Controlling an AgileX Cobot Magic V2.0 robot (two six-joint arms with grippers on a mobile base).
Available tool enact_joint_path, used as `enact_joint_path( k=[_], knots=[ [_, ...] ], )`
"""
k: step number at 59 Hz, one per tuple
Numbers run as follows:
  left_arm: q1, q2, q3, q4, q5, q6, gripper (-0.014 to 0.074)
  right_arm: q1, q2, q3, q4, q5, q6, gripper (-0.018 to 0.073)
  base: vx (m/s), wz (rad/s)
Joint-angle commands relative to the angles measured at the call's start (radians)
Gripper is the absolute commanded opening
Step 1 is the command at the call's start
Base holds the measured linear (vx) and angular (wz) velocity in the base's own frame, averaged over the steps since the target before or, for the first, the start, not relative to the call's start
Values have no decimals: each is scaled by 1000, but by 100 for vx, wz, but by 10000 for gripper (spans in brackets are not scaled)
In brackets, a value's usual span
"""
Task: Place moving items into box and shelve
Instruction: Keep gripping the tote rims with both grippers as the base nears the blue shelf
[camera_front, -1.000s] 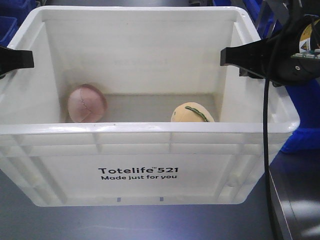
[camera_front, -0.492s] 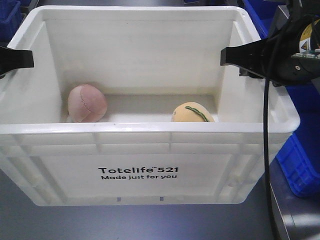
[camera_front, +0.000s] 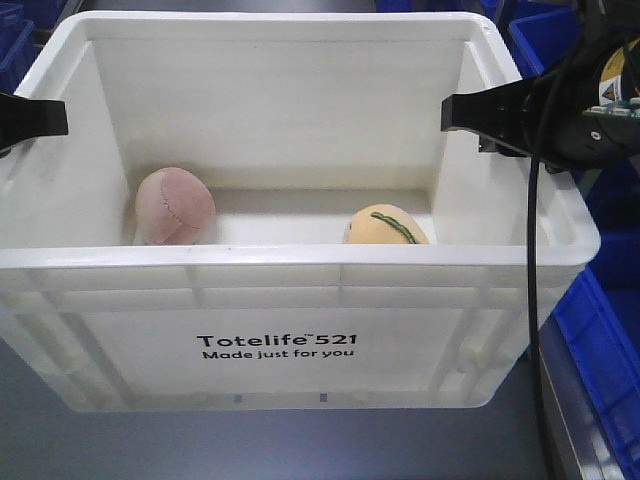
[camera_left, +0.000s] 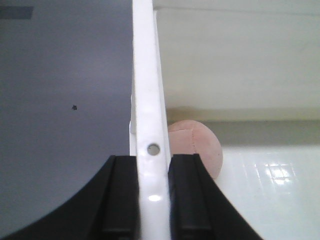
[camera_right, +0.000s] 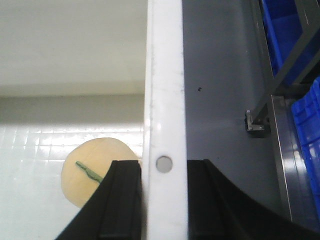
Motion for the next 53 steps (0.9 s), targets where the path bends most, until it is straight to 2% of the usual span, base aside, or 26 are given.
enact_joint_path(
  k=[1, 53],
  knots=[
    [7, -25, -44, 118, -79, 6, -22, -12, -42, -39, -140, -48, -6, 85, 35, 9],
    [7, -25, -44, 118, -79, 6, -22, -12, -42, -39, -140, -48, -6, 85, 37, 6]
  ],
)
